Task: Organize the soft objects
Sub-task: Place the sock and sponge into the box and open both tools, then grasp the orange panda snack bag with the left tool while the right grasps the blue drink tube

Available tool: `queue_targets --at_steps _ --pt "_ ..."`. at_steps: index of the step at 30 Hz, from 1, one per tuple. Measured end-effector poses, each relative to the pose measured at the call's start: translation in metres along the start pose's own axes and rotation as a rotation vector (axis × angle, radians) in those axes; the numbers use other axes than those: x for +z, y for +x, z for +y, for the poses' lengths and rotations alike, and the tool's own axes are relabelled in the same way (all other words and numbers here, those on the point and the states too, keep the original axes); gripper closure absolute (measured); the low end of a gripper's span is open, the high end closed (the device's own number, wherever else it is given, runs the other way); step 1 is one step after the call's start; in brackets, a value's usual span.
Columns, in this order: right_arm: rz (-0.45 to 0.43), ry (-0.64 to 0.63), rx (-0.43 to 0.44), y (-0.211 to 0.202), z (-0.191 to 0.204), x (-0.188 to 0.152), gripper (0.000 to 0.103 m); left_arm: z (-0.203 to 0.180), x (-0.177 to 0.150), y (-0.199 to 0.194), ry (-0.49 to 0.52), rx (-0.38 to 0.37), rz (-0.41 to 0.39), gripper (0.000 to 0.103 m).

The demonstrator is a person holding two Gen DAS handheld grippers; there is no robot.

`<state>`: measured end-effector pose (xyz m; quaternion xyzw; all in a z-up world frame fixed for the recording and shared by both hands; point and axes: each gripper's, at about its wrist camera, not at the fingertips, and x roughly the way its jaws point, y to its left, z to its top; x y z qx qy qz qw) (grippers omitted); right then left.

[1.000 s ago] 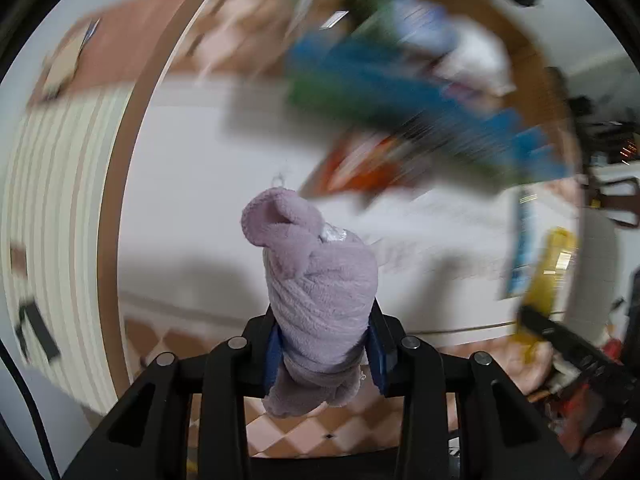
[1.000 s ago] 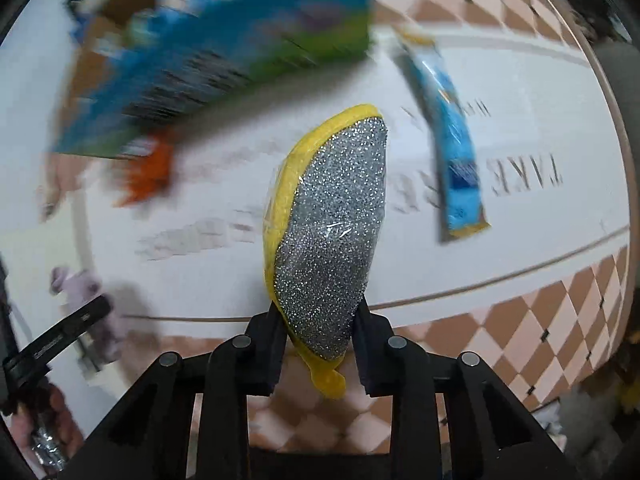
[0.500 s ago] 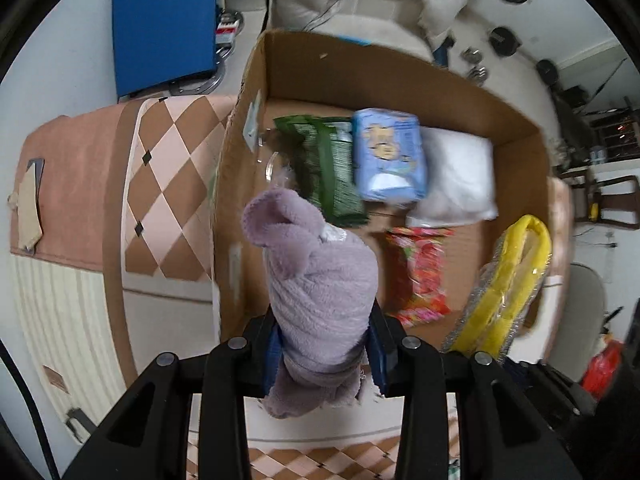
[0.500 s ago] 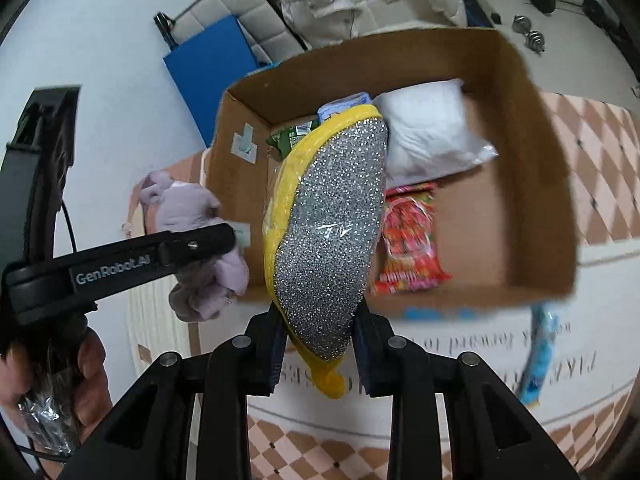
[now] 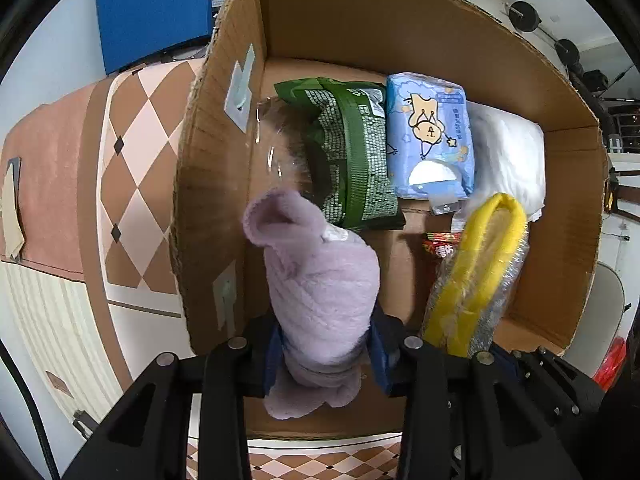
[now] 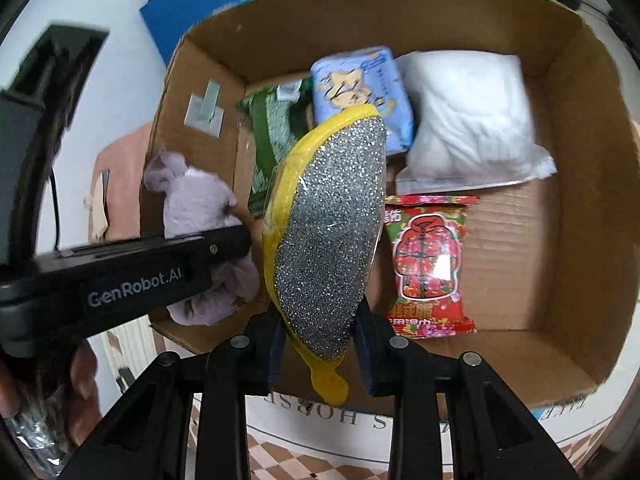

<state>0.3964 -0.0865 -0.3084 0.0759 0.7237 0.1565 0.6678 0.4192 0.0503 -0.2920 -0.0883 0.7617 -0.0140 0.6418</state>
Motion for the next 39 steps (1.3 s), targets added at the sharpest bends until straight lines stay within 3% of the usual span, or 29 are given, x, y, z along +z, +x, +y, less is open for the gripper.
queue_targets --at_steps 3,4,5,6,7,8,9,10,11,12,14,18,24,31,39 --pt "0.039 -0.028 -0.035 0.009 0.003 0.003 0.062 0.000 -0.002 0.001 0.006 -0.006 0.021 0.067" --pt "0.050 -0.031 -0.045 0.011 0.004 0.004 0.055 0.001 -0.002 -0.001 -0.003 -0.012 0.022 0.066" --pt "0.056 -0.031 -0.055 0.013 0.005 0.004 0.048 0.001 -0.003 -0.003 -0.007 -0.014 0.017 0.061" --pt "0.054 -0.034 -0.059 0.014 0.003 0.002 0.034 0.002 -0.005 -0.007 -0.003 -0.007 -0.001 0.057" --pt "0.047 -0.035 -0.063 0.012 0.003 0.001 0.026 0.002 -0.007 -0.010 0.004 0.005 -0.019 0.048" --pt "0.043 -0.035 -0.071 0.010 0.003 0.000 0.023 0.002 -0.009 -0.015 0.009 0.020 -0.037 0.031" --pt "0.038 -0.036 -0.090 0.007 0.002 -0.001 0.014 0.002 -0.011 -0.020 0.013 0.031 -0.057 0.023" --pt "0.027 -0.043 -0.135 0.003 0.002 -0.002 0.005 0.002 -0.016 -0.026 0.020 0.026 -0.081 0.019" --pt "0.011 -0.049 -0.168 -0.003 0.001 -0.003 0.003 0.002 -0.020 -0.030 0.024 0.029 -0.092 0.017" --pt "0.003 -0.052 -0.188 -0.006 0.000 -0.004 0.003 0.001 -0.023 -0.034 0.028 0.038 -0.105 0.016" --pt "-0.020 -0.053 -0.233 -0.016 -0.003 -0.008 0.002 -0.004 -0.033 -0.046 0.040 0.082 -0.153 0.003" --pt "-0.083 -0.037 -0.288 -0.042 -0.008 -0.013 0.000 -0.009 -0.050 -0.061 0.062 0.105 -0.227 0.002" --pt "-0.207 -0.002 -0.341 -0.093 -0.016 -0.049 0.000 -0.019 -0.098 -0.094 0.080 0.117 -0.341 0.002" --pt "-0.328 0.006 -0.347 -0.149 -0.014 -0.098 0.000 -0.024 -0.158 -0.137 0.064 0.168 -0.535 0.002" --pt "-0.401 -0.003 -0.319 -0.186 0.003 -0.140 0.000 -0.020 -0.198 -0.170 0.056 0.181 -0.639 0.002"
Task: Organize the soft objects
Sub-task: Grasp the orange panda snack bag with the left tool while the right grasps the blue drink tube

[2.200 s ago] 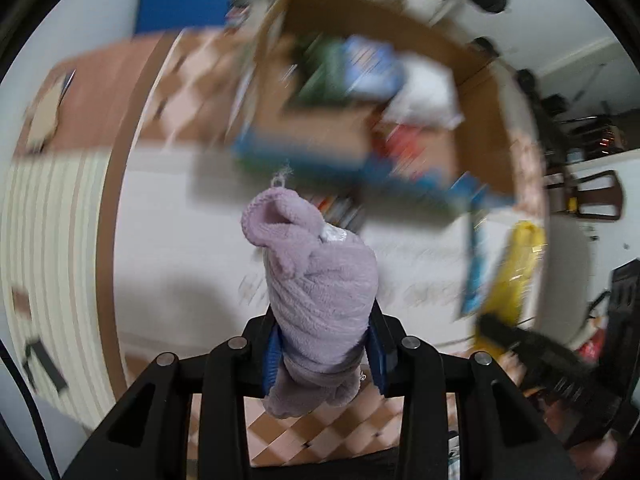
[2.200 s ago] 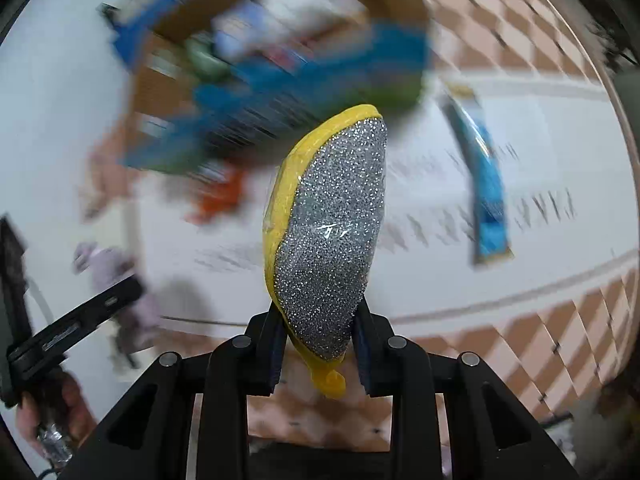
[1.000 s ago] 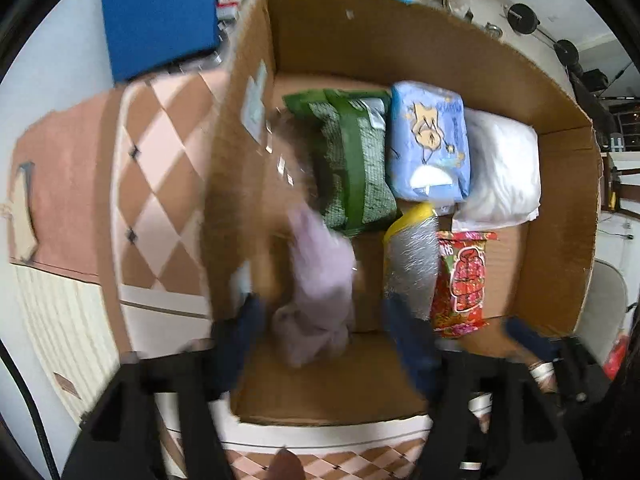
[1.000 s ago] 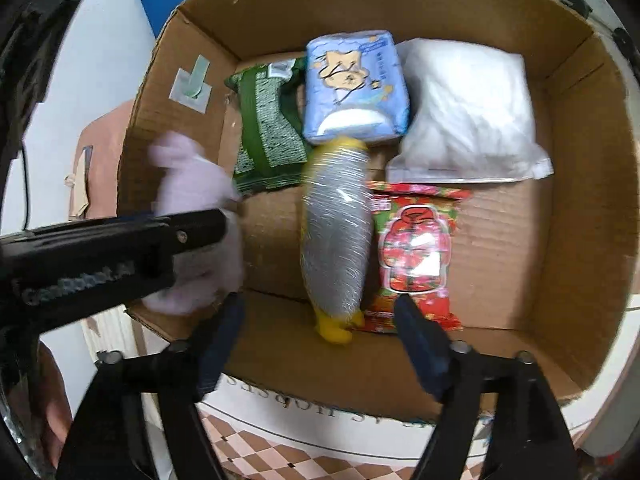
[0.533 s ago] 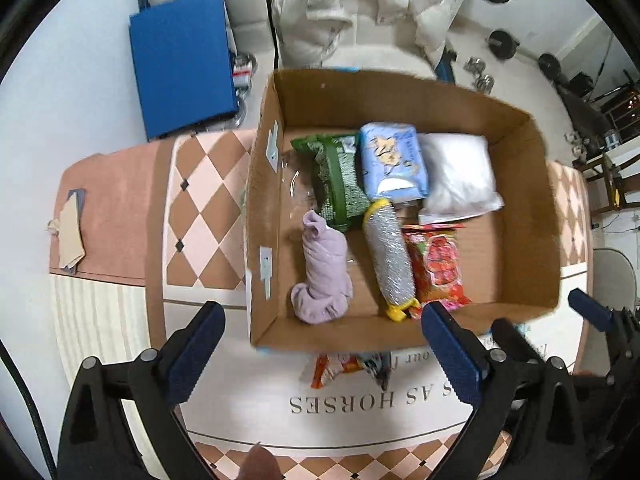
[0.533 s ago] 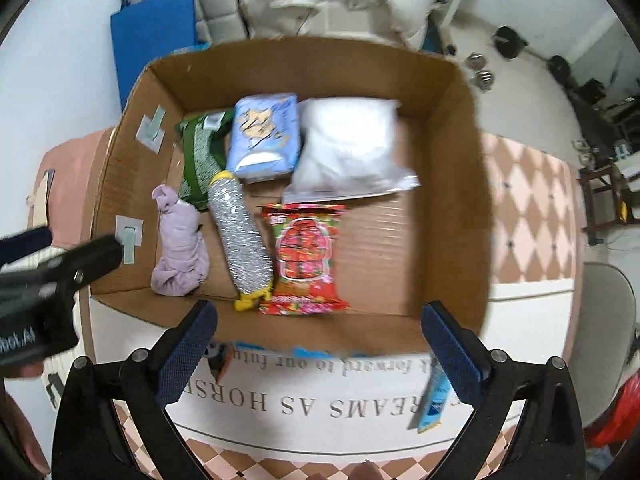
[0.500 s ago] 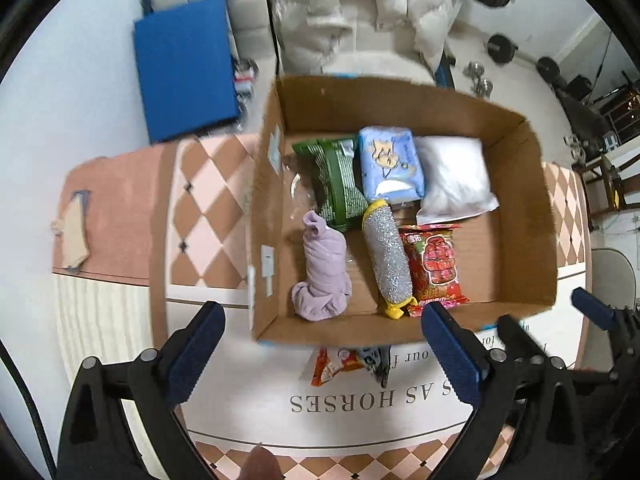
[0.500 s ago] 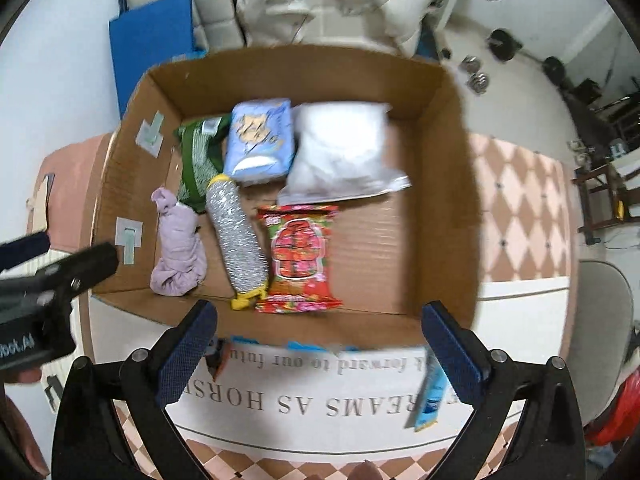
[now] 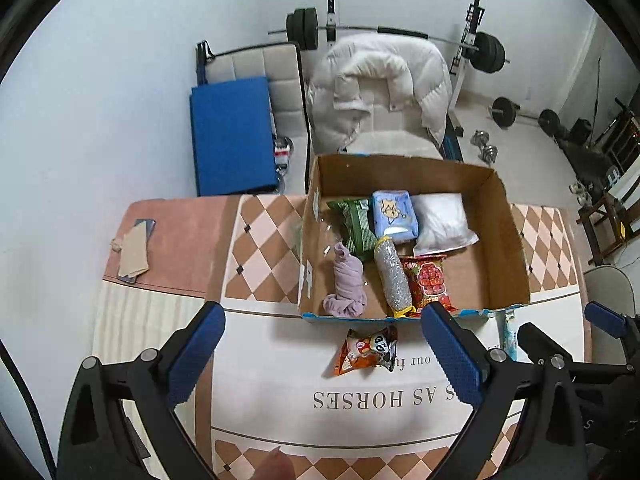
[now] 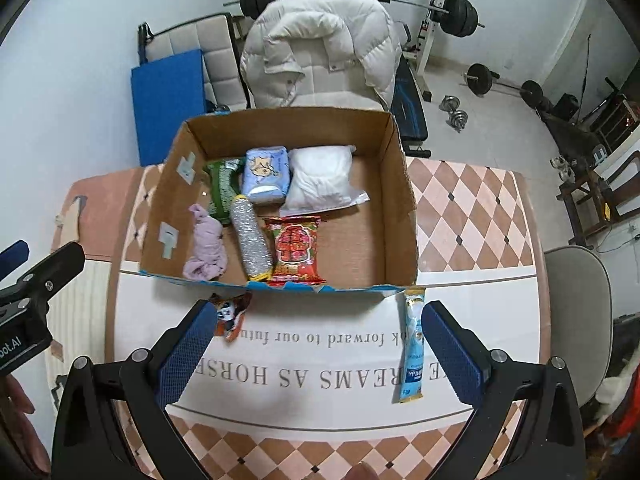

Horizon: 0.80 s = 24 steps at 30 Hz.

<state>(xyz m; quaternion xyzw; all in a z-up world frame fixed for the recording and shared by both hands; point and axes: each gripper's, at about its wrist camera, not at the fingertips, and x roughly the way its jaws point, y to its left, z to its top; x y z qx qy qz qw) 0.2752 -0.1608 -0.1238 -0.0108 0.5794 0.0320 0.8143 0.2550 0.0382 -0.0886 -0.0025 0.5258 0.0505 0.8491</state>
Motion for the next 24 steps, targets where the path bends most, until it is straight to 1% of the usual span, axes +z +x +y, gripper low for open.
queue_targets --at_steps 2,7,10,12,15,17,18,20,24 --pt "-0.014 0.003 0.009 -0.010 0.001 -0.002 0.000 0.001 -0.001 -0.011 0.002 0.002 -0.022 0.002" --pt "-0.054 0.012 0.031 -0.035 0.004 -0.004 0.000 0.001 -0.004 -0.021 -0.003 -0.012 -0.032 0.002" --pt "-0.069 0.005 0.033 -0.045 0.006 -0.005 0.000 -0.002 -0.007 -0.018 -0.011 -0.001 -0.025 0.002" --pt "-0.081 0.003 0.030 -0.048 0.003 -0.006 0.000 -0.007 -0.012 -0.011 0.006 0.006 -0.012 0.002" --pt "-0.089 0.018 0.027 -0.046 -0.011 -0.013 0.000 -0.018 -0.021 0.010 0.072 0.005 0.031 0.002" --pt "-0.054 0.040 0.028 -0.035 -0.027 -0.020 0.000 -0.030 -0.030 0.034 0.146 0.009 0.073 0.002" --pt "-0.038 0.047 0.023 -0.029 -0.032 -0.023 0.000 -0.037 -0.035 0.050 0.194 0.012 0.107 0.002" --pt "0.017 0.065 -0.005 -0.009 -0.052 -0.032 0.000 -0.047 -0.043 0.078 0.254 0.006 0.179 0.002" --pt "0.100 0.121 -0.041 0.029 -0.089 -0.049 0.000 -0.058 -0.057 0.138 0.291 -0.006 0.334 0.002"
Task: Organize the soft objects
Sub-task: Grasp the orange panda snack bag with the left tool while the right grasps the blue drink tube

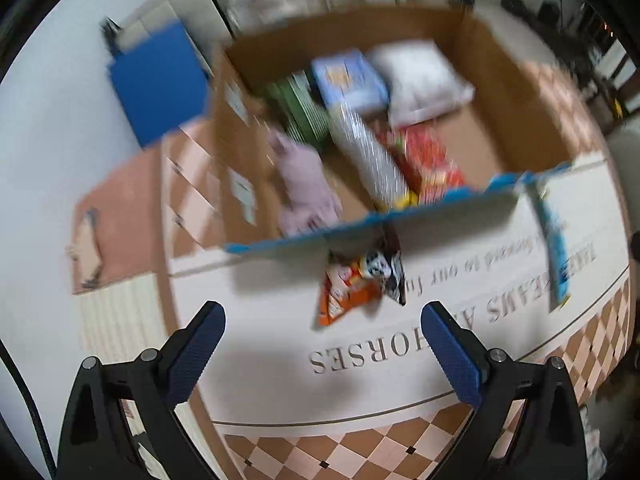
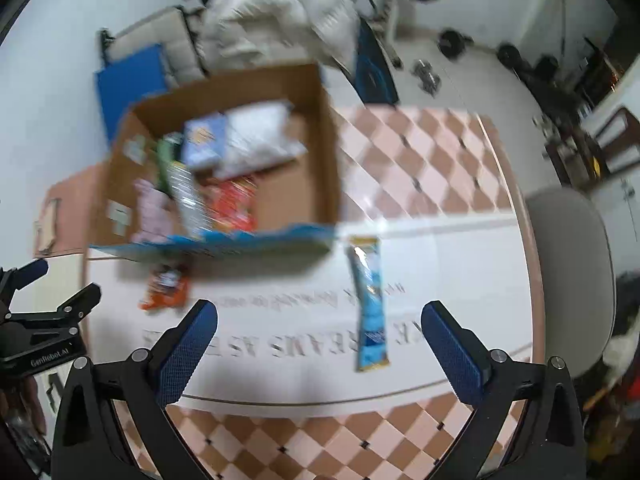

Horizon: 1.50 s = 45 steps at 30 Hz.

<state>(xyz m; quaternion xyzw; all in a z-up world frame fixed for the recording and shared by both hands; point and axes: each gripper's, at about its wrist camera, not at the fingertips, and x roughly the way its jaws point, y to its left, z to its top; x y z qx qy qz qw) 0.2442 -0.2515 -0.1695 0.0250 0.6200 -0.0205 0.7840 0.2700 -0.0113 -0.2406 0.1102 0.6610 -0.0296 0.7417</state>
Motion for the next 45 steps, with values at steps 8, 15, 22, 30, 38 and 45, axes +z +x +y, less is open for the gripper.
queue_targets --at_steps 8,15,22,30,38,45 --pt "0.154 0.176 -0.012 0.096 -0.075 -0.009 0.000 -0.001 0.011 0.084 -0.177 -0.181 0.202 0.002" --pt "0.224 0.203 0.006 0.157 -0.089 -0.006 0.004 -0.001 0.002 0.115 -0.318 -0.259 0.254 0.003" --pt "0.284 0.162 0.000 0.197 -0.076 -0.005 0.022 0.004 -0.004 0.133 -0.376 -0.267 0.277 0.044" --pt "0.318 0.134 -0.018 0.206 -0.062 -0.020 0.083 -0.003 -0.028 0.121 -0.387 -0.233 0.227 0.055" --pt "0.328 0.087 0.068 0.181 -0.046 -0.060 0.088 -0.039 -0.050 0.060 -0.293 -0.255 0.141 0.055" --pt "0.215 0.066 0.223 0.094 -0.034 -0.057 0.088 -0.060 -0.017 -0.029 -0.239 -0.425 0.034 0.055"
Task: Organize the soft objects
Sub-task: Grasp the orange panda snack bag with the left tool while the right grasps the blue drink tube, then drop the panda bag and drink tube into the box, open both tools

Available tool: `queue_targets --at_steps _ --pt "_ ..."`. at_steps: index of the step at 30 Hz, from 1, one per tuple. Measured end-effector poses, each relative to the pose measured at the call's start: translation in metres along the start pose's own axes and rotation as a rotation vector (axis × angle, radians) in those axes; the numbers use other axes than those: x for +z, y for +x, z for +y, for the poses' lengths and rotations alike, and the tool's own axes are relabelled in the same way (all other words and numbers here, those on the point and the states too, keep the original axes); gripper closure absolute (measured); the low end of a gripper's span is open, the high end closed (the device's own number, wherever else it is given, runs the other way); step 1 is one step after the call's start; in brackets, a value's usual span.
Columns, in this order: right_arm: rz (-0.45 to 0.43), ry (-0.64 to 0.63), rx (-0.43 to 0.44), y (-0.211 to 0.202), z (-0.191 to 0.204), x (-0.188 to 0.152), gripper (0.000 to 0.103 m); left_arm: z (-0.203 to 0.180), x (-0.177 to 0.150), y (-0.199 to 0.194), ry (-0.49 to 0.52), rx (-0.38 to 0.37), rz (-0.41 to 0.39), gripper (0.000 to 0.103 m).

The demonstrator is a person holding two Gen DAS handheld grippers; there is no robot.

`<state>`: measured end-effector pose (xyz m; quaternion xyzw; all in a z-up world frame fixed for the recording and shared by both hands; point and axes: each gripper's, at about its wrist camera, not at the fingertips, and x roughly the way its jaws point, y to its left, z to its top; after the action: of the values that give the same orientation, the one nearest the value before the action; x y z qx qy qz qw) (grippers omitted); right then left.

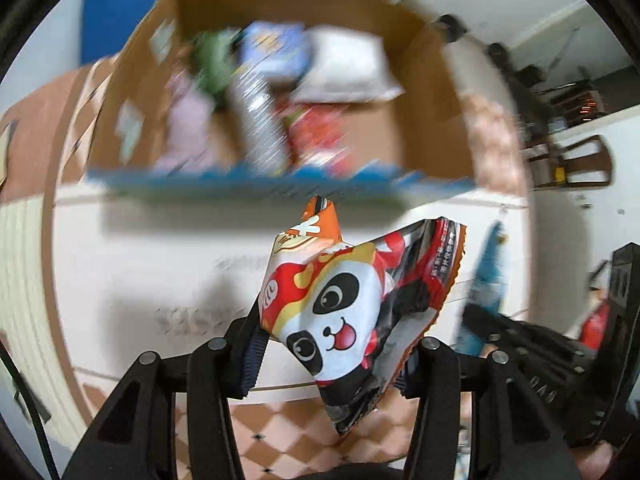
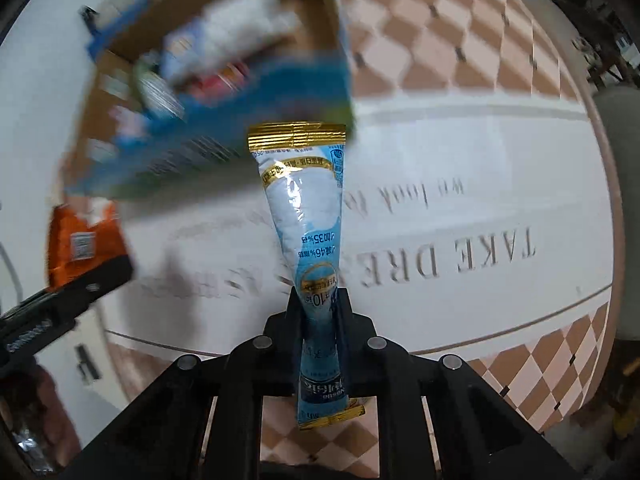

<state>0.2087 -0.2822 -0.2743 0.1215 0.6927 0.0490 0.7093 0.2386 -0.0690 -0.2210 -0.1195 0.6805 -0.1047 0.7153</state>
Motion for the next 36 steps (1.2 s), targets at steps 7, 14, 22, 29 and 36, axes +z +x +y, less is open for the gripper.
queue_targets --at_steps 7,14,22,29,36 --pt "-0.155 -0.012 0.092 -0.069 0.040 0.078 0.088 -0.024 0.105 0.006 -0.025 -0.215 0.088 0.055" --pt "-0.105 0.006 0.022 -0.047 0.051 0.169 0.088 0.000 0.170 0.068 -0.108 -0.282 0.261 0.055" --pt "-0.051 -0.041 -0.095 -0.008 0.050 0.212 0.088 0.008 0.185 0.102 -0.157 -0.277 0.355 0.051" --pt "-0.020 -0.054 -0.126 -0.003 0.046 0.226 0.064 0.016 0.187 0.086 -0.171 -0.190 0.317 0.038" --pt "-0.029 -0.057 -0.123 -0.015 0.042 0.221 0.037 0.015 0.171 0.037 -0.090 0.023 0.156 0.028"
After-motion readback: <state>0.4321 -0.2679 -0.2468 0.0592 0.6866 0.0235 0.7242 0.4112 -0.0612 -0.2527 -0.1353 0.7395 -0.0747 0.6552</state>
